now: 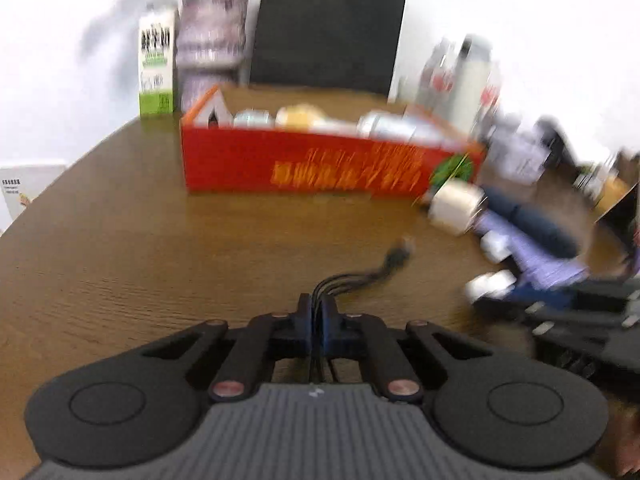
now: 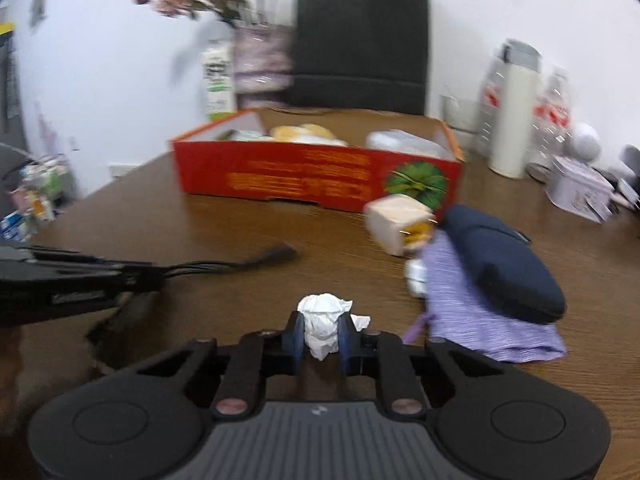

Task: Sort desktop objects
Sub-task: 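Grasp the white tissue with the right tool while the left tool grasps the black USB cable, then carry the tissue with the right tool while the left tool carries the cable over the box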

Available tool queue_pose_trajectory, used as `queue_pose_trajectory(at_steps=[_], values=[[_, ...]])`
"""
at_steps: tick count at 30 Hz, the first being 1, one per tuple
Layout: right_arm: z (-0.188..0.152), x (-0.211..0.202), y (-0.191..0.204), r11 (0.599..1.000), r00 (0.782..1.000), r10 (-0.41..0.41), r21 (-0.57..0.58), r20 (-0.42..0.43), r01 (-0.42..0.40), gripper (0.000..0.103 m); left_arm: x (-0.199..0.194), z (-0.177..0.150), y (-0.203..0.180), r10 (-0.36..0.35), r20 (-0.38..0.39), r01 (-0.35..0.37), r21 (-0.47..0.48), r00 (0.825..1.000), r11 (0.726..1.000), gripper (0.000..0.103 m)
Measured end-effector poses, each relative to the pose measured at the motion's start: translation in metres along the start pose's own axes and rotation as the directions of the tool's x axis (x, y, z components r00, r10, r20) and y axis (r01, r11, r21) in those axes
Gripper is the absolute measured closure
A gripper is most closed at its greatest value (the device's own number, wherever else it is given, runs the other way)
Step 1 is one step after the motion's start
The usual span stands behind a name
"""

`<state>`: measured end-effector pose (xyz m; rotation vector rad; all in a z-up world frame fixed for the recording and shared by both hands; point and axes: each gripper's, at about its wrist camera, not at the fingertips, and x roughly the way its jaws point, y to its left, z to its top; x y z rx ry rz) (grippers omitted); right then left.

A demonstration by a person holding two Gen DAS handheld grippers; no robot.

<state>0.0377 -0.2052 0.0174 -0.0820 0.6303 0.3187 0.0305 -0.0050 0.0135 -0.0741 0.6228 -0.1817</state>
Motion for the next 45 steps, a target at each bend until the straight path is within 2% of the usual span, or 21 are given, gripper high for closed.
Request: queue_pose_trajectory(at_steps=[2,5,8,12,18,23,28,31,34,37,40,43,45], values=[[-0.001,-0.014,0.010,1.000,0.999,0.017,0.004,0.027,-0.017,0.087,-0.024,0.000,-0.007,0.027,0.057,-0.029,0.020,0.998,0.999,0.100],[-0.003,-0.038,0.019,0.999,0.997,0.035,0.021,0.066,-0.037,0.087,-0.060,0.003,-0.010,-0.009,0.121,0.008,0.011,0.993,1.000,0.100],[-0.008,-0.065,0.024,0.999,0.994,0.034,0.031,0.106,-0.037,0.087,-0.094,0.005,-0.013,-0.018,0.200,0.016,0.013,0.980,1.000,0.101],[-0.013,-0.098,0.028,0.999,0.989,0.019,0.023,0.148,-0.023,0.087,-0.126,0.007,-0.018,-0.036,0.250,0.033,0.015,0.967,0.999,0.101],[-0.004,-0.133,0.019,0.999,0.973,-0.007,0.037,0.231,-0.002,0.087,-0.145,0.018,-0.019,-0.042,0.300,0.040,0.015,0.953,0.999,0.100],[0.018,-0.129,0.008,0.999,0.967,-0.023,0.029,0.254,0.016,0.087,-0.133,0.048,-0.009,-0.036,0.319,0.050,-0.036,0.947,0.998,0.100],[0.072,-0.114,-0.011,1.000,0.952,-0.018,0.006,0.307,0.017,0.087,-0.108,0.109,-0.005,-0.006,0.379,0.019,-0.032,0.925,0.999,0.100],[0.118,-0.090,-0.027,1.000,0.949,0.006,0.012,0.315,-0.010,0.087,-0.075,0.152,-0.002,0.013,0.384,0.006,-0.046,0.923,0.999,0.100],[0.163,-0.051,-0.041,0.999,0.957,0.029,0.024,0.288,-0.037,0.087,-0.026,0.186,0.002,0.040,0.353,-0.021,-0.057,0.935,0.998,0.100],[0.199,0.002,-0.057,0.997,0.974,0.042,0.060,0.224,-0.057,0.087,0.031,0.206,0.009,0.043,0.290,-0.021,-0.077,0.956,0.997,0.100],[0.227,0.065,-0.074,0.991,0.989,0.055,0.110,0.140,-0.071,0.087,0.091,0.216,0.014,0.068,0.208,-0.053,-0.077,0.976,0.996,0.100],[0.243,0.121,-0.085,0.988,0.997,0.045,0.148,0.061,-0.053,0.087,0.141,0.217,0.021,0.091,0.134,-0.078,-0.102,0.987,0.992,0.100],[0.249,0.157,-0.089,0.987,0.999,0.041,0.156,0.011,-0.043,0.087,0.166,0.216,0.025,0.061,0.079,-0.053,-0.109,0.995,0.993,0.100]])
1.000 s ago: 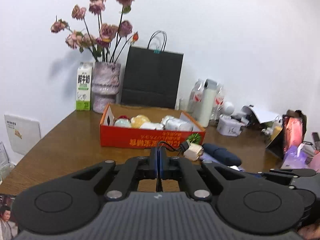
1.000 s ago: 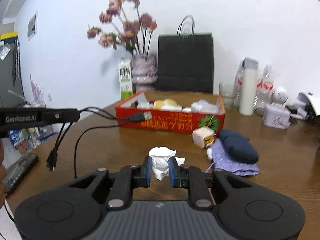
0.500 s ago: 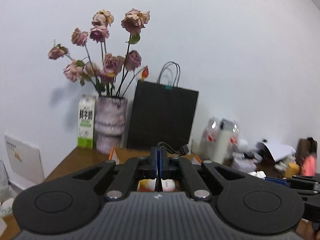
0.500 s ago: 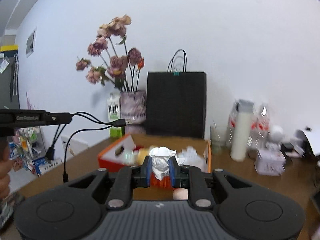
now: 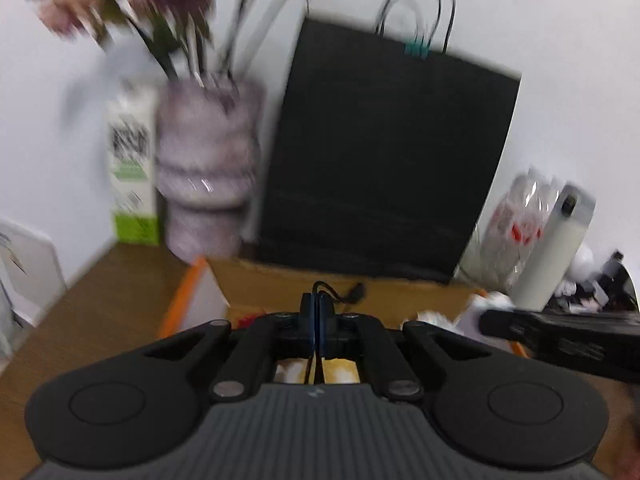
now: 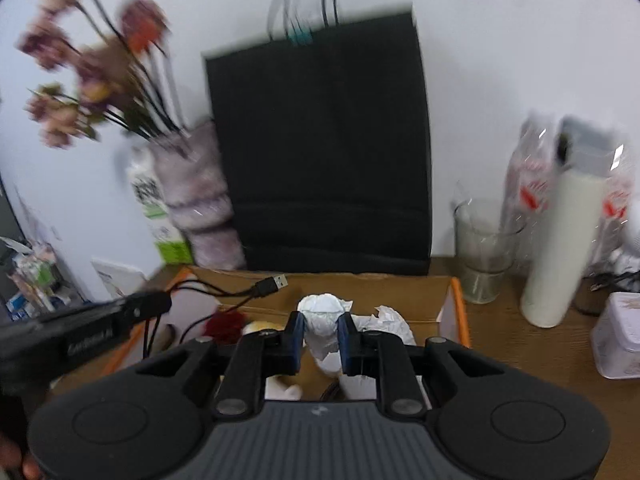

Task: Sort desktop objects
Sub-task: 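Carry the tissue with the right tool while the left tool carries the cable over the box, then open the right tool dropping the tissue while the left tool drops the cable into the box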

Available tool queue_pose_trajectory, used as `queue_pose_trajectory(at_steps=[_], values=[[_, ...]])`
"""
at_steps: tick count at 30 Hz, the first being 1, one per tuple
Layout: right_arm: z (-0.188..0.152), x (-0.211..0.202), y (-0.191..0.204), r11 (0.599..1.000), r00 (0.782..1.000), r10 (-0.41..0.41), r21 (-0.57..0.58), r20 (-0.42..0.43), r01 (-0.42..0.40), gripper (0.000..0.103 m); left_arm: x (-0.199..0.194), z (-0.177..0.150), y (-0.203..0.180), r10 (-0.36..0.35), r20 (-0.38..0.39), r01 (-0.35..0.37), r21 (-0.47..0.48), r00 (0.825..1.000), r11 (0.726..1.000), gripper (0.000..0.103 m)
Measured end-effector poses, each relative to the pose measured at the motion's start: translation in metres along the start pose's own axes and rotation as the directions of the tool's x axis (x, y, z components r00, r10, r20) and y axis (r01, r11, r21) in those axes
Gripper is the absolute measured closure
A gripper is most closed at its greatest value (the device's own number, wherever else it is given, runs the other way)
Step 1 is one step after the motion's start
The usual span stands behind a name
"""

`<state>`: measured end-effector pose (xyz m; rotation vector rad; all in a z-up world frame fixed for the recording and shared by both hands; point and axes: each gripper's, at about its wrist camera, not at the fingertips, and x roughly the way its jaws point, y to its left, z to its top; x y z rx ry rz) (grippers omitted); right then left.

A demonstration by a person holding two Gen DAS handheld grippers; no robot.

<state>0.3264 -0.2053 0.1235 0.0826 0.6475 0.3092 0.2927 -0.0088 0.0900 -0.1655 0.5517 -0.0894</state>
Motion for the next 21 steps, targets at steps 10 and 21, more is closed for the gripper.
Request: queue_pose_trajectory(at_steps=[10,21], values=[[0.004,0.117,-0.024,0.998,0.982,-0.053,0.026,-0.180,0.058,0.073,0.043,-0.010,0.000,-0.063,-0.074,0.068,0.064,0.995,0.996,0.068],[0.007,0.059,-0.012,0.997,0.995,-0.074,0.014,-0.066,0.075,0.044,-0.010,-0.008,-0.020,0.015,-0.008,-0.013,0.206,1.000,0.979,0.023]])
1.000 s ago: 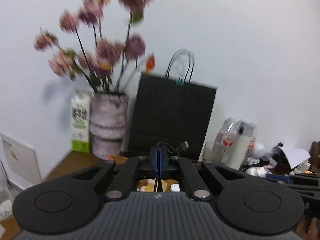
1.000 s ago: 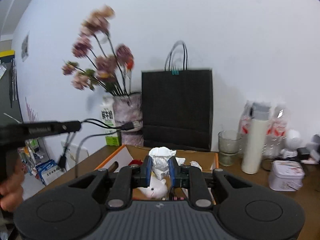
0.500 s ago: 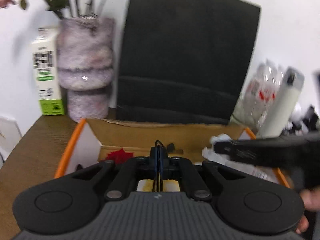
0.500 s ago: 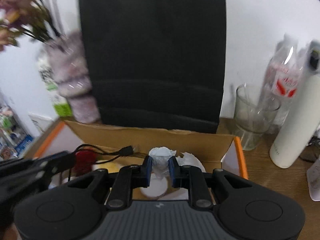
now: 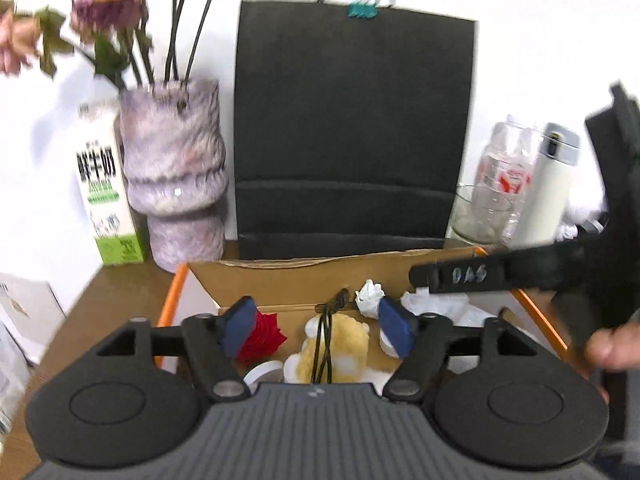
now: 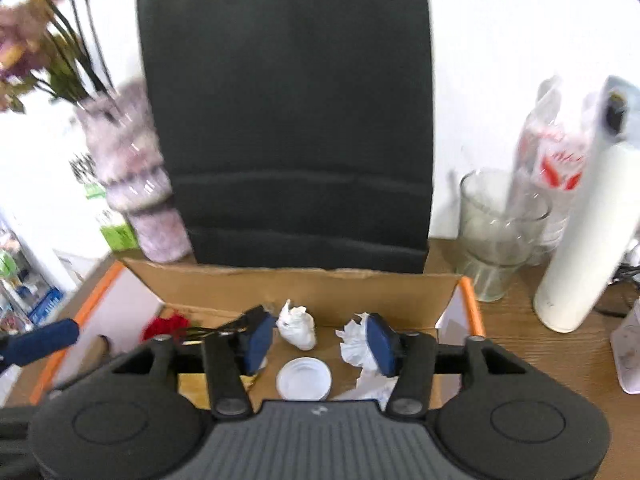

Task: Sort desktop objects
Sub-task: 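Open the right tool dropping the tissue while the left tool drops the cable into the box, then move both tools back down toward the navy pouch and white cube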

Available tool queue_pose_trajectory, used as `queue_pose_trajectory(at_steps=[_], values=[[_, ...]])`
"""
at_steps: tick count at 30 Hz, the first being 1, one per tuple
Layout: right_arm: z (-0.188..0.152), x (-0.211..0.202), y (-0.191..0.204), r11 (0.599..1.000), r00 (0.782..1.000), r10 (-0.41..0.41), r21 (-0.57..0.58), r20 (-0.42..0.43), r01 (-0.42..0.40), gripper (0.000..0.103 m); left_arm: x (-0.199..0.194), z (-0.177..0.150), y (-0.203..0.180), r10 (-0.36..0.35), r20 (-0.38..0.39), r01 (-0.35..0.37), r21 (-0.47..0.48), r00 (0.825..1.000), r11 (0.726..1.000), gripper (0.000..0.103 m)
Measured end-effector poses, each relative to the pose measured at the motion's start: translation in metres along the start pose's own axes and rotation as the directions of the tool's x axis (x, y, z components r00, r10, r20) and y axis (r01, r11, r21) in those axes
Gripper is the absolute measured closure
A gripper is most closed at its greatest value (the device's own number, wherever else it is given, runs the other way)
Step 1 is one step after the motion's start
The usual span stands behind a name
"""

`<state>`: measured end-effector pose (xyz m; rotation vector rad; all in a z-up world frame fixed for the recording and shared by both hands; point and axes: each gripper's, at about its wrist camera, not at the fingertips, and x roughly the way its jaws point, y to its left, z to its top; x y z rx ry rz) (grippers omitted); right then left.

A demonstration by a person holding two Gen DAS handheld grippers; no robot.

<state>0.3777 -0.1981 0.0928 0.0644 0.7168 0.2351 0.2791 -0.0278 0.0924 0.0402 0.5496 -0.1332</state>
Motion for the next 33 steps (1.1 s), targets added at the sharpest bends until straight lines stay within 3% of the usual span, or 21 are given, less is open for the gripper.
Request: queue_pose_trajectory(at_steps=[2,4,8,17,21,33], values=[[-0.002,-0.024,0.003,1.000,1.000,-0.010,-0.025,0.025,0.011,0.036,-0.017,-0.002,-0.005,0.022,0.020,-0.022,0.035,1.000,0.999,0.016],[-0.008,-0.046,0.009,0.997,0.997,-0.047,-0.063,0.056,0.050,0.035,-0.034,-0.006,-0.008,0.051,0.033,-0.053,0.055,0.998,0.997,0.010],[-0.034,-0.090,0.016,0.991,0.991,-0.082,-0.093,0.104,0.092,0.026,-0.072,-0.026,-0.003,0.107,0.046,-0.107,0.008,0.993,0.994,0.000],[-0.141,-0.177,0.038,0.988,0.990,-0.045,-0.142,0.133,0.064,0.017,-0.153,-0.103,0.006,0.110,-0.017,-0.111,-0.092,0.994,0.990,0.000],[-0.189,-0.200,0.047,0.986,0.989,-0.056,-0.145,0.139,0.076,0.017,-0.171,-0.143,0.007,0.152,-0.054,-0.158,-0.122,0.987,0.980,0.000],[-0.288,-0.250,0.060,0.991,0.989,-0.056,-0.116,0.140,0.072,0.015,-0.226,-0.220,-0.007,0.135,-0.040,-0.138,-0.097,0.990,0.986,0.000]])
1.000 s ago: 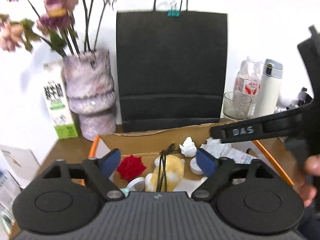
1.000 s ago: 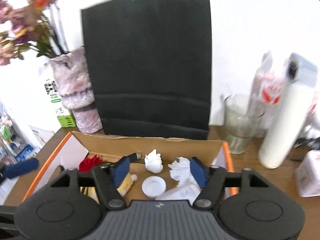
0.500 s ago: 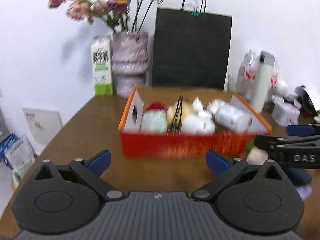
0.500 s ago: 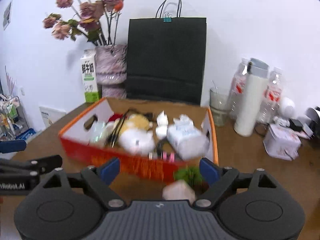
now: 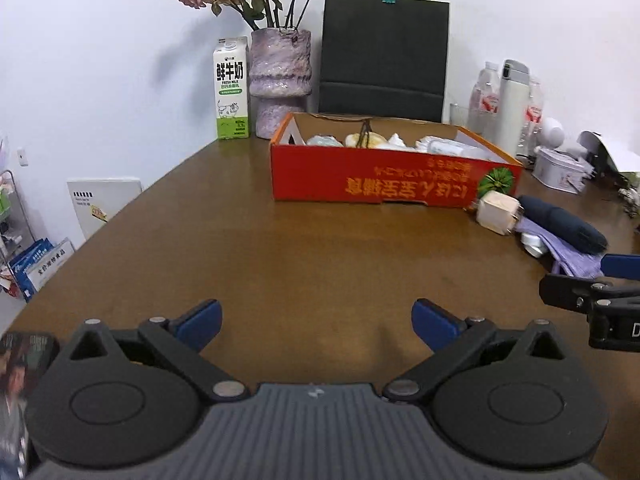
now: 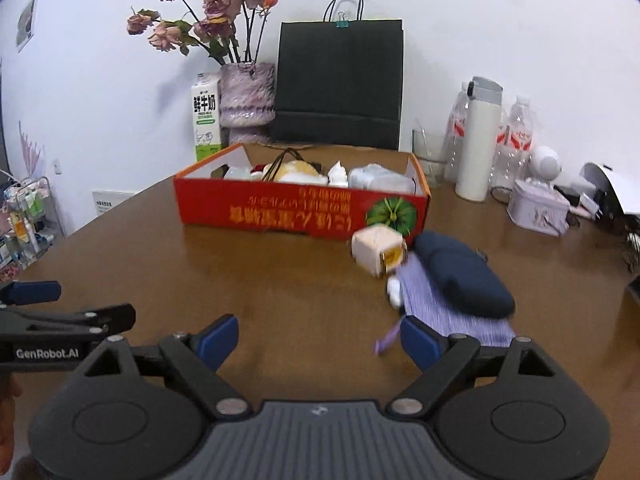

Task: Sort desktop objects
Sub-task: 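Move both tools back down toward the navy pouch and white cube, then grasp the navy pouch with the right tool while the left tool grasps the white cube charger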

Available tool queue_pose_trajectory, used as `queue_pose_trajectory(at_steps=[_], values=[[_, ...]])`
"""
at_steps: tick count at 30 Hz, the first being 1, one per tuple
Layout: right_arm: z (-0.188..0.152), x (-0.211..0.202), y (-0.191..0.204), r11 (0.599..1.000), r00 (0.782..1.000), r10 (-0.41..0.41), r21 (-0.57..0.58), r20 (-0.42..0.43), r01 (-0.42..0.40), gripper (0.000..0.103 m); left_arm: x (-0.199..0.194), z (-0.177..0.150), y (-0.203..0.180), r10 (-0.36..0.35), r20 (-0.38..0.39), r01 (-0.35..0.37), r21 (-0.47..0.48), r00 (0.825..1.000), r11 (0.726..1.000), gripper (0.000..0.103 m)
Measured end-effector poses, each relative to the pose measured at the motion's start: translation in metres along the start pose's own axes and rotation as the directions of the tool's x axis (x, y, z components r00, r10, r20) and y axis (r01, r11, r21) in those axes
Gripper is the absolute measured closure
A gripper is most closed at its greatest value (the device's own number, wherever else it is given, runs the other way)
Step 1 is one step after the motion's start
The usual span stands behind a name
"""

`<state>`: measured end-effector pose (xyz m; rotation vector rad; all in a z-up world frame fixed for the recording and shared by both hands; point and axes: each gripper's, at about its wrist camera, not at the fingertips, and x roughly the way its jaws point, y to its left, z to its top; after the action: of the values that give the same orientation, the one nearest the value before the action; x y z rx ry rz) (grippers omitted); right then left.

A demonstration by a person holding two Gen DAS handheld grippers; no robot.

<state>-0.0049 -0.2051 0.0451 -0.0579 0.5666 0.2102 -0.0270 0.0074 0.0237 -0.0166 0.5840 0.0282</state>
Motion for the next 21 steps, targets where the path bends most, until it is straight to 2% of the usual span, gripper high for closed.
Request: queue_pose_trajectory(at_steps=[8,11,16,19,21], values=[[-0.038,-0.017,-0.010,0.998,0.999,0.039,0.041,0.021,-0.039,0.015,-0.006,-0.029,-0.001,-0.006,-0.045,0.006,0.010,0.999,1.000,0.000],[-0.042,-0.012,-0.011,0.998,0.999,0.032,0.054,0.010,-0.032,0.015,-0.005,-0.027,0.001,-0.008,-0.033,0.008,0.002,0.999,1.000,0.000],[-0.043,-0.008,-0.012,0.998,1.000,0.015,0.054,0.021,-0.016,0.016,0.000,-0.027,0.002,-0.025,-0.063,0.024,-0.012,0.998,1.000,0.000],[-0.039,-0.007,-0.012,0.999,1.000,0.011,0.051,0.023,-0.012,0.016,0.000,-0.025,-0.001,-0.021,-0.043,0.021,0.003,0.999,1.000,0.000],[-0.034,-0.008,-0.012,0.999,0.999,-0.009,0.035,0.034,0.008,0.015,0.004,-0.019,-0.007,-0.043,-0.046,0.043,0.017,0.998,0.999,0.000]])
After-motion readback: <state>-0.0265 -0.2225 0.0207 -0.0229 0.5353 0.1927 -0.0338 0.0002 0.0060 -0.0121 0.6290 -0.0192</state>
